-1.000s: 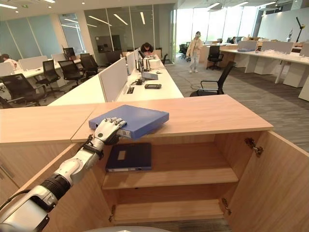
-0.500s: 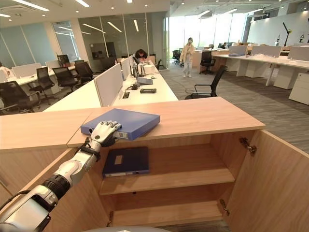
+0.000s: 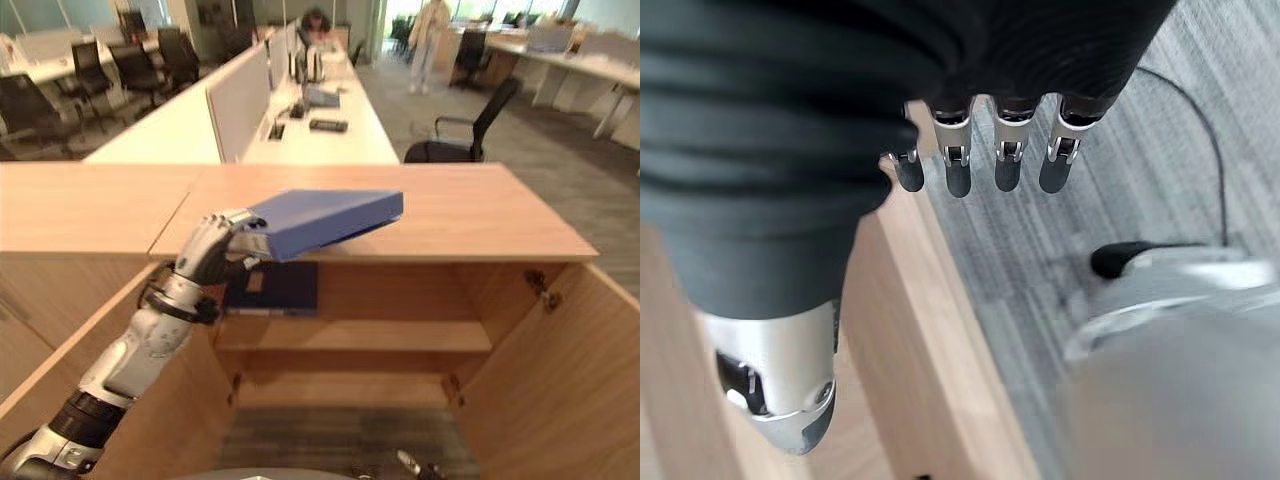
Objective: Put the empty folder in the office cabinet
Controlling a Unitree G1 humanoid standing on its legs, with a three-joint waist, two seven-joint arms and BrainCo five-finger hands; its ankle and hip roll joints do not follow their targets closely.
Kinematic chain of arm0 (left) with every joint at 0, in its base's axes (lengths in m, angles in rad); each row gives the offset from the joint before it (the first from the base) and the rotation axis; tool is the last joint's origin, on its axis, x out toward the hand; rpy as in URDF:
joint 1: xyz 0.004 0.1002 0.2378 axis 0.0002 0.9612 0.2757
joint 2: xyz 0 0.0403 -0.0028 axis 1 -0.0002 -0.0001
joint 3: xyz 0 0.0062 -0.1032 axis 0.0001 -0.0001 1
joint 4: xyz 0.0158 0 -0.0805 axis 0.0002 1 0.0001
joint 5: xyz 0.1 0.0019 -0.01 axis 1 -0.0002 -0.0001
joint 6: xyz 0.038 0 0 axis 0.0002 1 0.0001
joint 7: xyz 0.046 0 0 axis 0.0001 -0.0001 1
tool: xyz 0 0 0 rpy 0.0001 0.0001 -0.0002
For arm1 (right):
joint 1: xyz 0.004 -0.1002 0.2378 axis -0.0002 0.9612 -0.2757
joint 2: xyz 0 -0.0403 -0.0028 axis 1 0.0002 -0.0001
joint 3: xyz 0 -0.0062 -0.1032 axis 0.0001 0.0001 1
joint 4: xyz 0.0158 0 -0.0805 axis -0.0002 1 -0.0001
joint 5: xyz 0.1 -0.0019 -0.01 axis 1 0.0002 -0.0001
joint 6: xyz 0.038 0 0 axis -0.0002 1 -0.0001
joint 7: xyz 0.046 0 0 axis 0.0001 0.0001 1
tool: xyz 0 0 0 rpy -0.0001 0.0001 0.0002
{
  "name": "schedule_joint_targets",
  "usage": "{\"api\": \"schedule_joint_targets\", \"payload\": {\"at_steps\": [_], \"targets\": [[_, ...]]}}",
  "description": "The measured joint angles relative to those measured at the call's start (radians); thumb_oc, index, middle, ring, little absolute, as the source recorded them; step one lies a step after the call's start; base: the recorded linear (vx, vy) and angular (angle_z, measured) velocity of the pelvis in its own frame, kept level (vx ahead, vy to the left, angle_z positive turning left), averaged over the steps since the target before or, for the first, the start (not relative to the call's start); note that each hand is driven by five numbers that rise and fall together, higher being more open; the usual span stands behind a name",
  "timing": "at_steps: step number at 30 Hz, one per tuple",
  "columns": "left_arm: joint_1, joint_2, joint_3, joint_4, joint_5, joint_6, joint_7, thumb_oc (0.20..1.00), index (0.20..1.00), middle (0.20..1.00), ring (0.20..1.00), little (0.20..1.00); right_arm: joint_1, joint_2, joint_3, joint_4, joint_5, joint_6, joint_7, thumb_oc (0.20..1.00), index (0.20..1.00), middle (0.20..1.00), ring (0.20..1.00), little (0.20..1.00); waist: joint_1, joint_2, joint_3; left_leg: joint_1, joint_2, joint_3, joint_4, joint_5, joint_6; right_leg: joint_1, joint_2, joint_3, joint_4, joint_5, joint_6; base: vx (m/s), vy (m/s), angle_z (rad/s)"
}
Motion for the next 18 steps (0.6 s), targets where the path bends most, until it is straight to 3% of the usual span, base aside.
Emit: {"api": "schedule_joint_targets", "payload": {"at_steps": [7,10,12,13,18], "targets": [[0.082,0.037,0.034,-0.19,-0.29,-0.034,-0.144,0.2,0.2,0.2,0.2,0.2,-0.016,-0.002,-0.001,-0.001,0.054,-0.02,0.0,1.0,1.0,1.0,1.0,1.0,0.022,0.01,-0.051,-0.085,-0.002,-0.038,-0.02,0.029,-0.003,-0.025,0.018,-0.037,-0.102,0.062,0.0,-0.14,-0.021,0.16],[0.154,0.019,0.033,-0.25,-0.507,-0.035,-0.217,0.2,0.2,0.2,0.2,0.2,-0.018,-0.001,-0.001,0.0,0.078,-0.025,0.004,1.0,1.0,1.0,1.0,1.0,0.024,0.014,-0.064,-0.084,-0.002,-0.054,-0.031,0.038,-0.007,-0.001,0.037,-0.055,-0.18,0.097,-0.01,-0.02,0.0,0.14],[0.189,0.012,0.002,-0.235,-0.617,-0.008,-0.267,0.2,0.2,0.2,0.2,0.2,-0.019,-0.003,-0.001,0.001,0.078,-0.026,0.005,1.0,1.0,1.0,1.0,1.0,0.022,0.021,-0.068,-0.081,-0.001,-0.055,-0.033,0.038,-0.008,0.002,0.04,-0.055,-0.18,0.096,-0.011,0.0,0.0,0.0],[0.223,0.007,-0.034,-0.202,-0.704,0.035,-0.316,0.2,0.2,0.2,0.2,0.2,-0.019,-0.003,-0.001,0.002,0.078,-0.026,0.005,1.0,1.0,1.0,1.0,1.0,0.016,0.027,-0.07,-0.075,0.0,-0.055,-0.034,0.039,-0.008,0.008,0.04,-0.055,-0.18,0.096,-0.011,0.0,0.0,0.0],[0.239,0.019,-0.035,-0.166,-0.87,0.104,-0.349,0.2,0.2,0.2,0.2,0.2,-0.016,-0.004,-0.001,0.003,0.081,-0.026,0.007,1.0,1.0,1.0,1.0,1.0,0.01,0.025,-0.048,-0.059,0.0,-0.054,-0.039,0.039,-0.01,0.02,0.04,-0.054,-0.18,0.096,-0.011,0.0,0.0,0.0]]}}
